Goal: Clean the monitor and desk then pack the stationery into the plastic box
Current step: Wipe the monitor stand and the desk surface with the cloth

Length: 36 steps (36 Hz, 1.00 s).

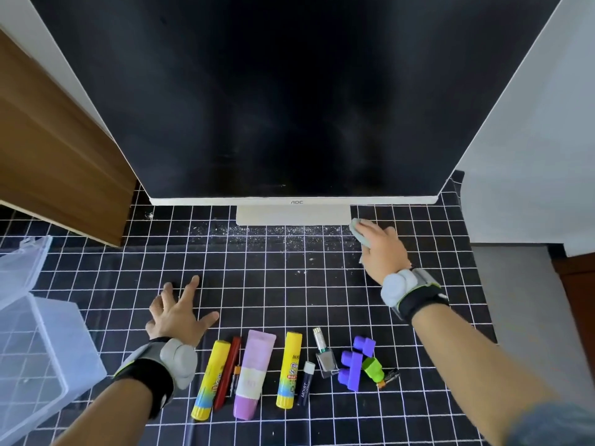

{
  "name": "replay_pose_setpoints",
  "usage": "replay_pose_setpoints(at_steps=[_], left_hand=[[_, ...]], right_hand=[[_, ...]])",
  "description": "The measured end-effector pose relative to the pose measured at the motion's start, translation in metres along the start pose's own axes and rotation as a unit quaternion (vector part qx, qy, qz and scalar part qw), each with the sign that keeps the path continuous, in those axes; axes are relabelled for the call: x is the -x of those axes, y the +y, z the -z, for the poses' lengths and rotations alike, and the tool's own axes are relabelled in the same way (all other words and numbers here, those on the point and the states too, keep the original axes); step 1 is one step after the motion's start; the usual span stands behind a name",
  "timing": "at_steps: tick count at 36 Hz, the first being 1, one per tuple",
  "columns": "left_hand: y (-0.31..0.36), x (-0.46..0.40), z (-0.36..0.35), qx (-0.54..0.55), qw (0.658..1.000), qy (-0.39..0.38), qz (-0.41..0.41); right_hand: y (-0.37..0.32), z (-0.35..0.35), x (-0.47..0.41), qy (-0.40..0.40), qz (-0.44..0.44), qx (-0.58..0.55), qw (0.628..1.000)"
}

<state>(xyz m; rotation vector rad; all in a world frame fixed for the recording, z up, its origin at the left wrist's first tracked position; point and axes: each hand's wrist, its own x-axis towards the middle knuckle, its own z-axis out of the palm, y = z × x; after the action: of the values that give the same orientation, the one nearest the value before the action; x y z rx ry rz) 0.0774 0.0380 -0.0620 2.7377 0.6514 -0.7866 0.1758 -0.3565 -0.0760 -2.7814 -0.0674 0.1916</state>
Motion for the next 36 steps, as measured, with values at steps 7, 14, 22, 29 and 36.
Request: replay_pose_setpoints(at_steps=[7, 14, 22, 29, 36], left_hand=[[0.003, 0.003, 0.001, -0.003, 1.000, 0.005, 0.004], [0.002, 0.003, 0.001, -0.004, 1.000, 0.000, 0.004], [0.002, 0.001, -0.001, -0.016, 1.000, 0.002, 0.003], [0.003, 0.002, 0.001, -0.015, 1.000, -0.005, 0.002], [0.000, 0.002, -0.001, -0.021, 1.000, 0.004, -0.004]], right_hand=[[-0.051, -0.023, 0.021, 0.012, -0.054, 0.018, 0.998], [-0.113, -0.043, 0.023, -0.050, 0.016, -0.009, 0.999], [-0.076, -0.024, 0.014, 0.002, 0.060, -0.089, 0.994], [0.019, 0.021, 0.016, 0.156, -0.030, -0.046, 0.986], [0.028, -0.001, 0.012, 0.097, -0.119, -0.032, 0.988]])
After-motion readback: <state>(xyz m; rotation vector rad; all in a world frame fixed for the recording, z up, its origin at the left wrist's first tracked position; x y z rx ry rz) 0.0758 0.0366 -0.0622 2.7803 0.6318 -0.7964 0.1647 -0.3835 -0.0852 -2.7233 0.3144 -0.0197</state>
